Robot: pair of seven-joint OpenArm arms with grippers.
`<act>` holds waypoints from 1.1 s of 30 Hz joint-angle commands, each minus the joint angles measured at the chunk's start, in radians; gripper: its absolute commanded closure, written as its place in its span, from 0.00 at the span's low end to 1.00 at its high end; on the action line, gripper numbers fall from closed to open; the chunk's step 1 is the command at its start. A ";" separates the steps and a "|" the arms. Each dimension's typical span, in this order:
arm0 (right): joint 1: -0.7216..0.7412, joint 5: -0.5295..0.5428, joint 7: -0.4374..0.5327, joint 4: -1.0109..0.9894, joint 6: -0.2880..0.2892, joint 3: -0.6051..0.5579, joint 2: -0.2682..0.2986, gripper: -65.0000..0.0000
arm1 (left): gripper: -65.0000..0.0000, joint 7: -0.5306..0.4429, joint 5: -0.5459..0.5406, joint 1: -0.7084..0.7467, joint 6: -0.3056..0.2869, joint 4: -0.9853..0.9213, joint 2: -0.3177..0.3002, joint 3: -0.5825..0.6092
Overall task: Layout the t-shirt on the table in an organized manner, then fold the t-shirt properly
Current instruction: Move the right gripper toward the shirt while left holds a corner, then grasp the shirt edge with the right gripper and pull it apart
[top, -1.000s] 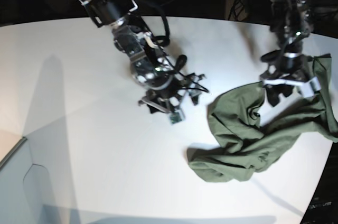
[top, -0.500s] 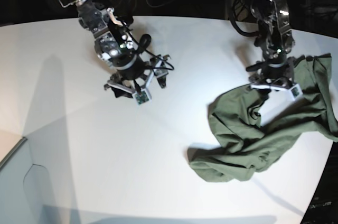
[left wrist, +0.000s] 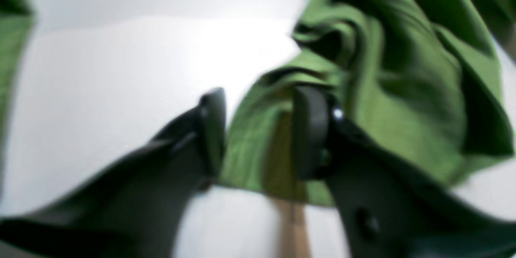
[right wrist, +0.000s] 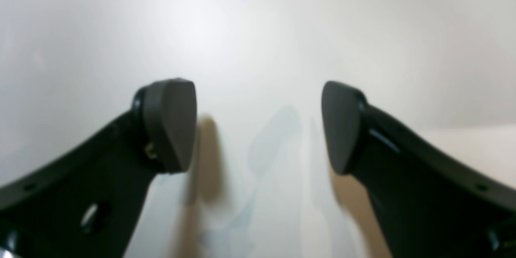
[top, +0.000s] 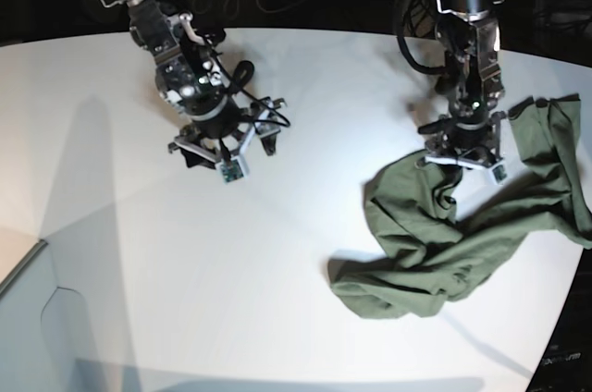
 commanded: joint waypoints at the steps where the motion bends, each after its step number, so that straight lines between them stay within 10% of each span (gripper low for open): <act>1: 0.015 0.001 0.022 0.016 0.002 0.002 -0.003 0.31 | 0.75 0.058 -0.011 0.006 -0.004 -0.005 0.008 0.023; 4: 0.026 0.001 0.022 0.018 0.002 0.002 -0.003 0.31 | 1.00 0.059 -0.013 0.015 -0.004 -0.003 0.014 0.082; 25: 0.141 0.006 0.022 0.018 0.002 -0.003 -0.001 0.31 | 0.99 0.059 -0.014 0.295 -0.004 0.276 0.006 0.556; 33: 0.150 0.002 0.022 0.010 0.003 -0.015 -0.029 0.31 | 0.43 0.202 -0.014 0.321 -0.004 0.377 0.005 0.556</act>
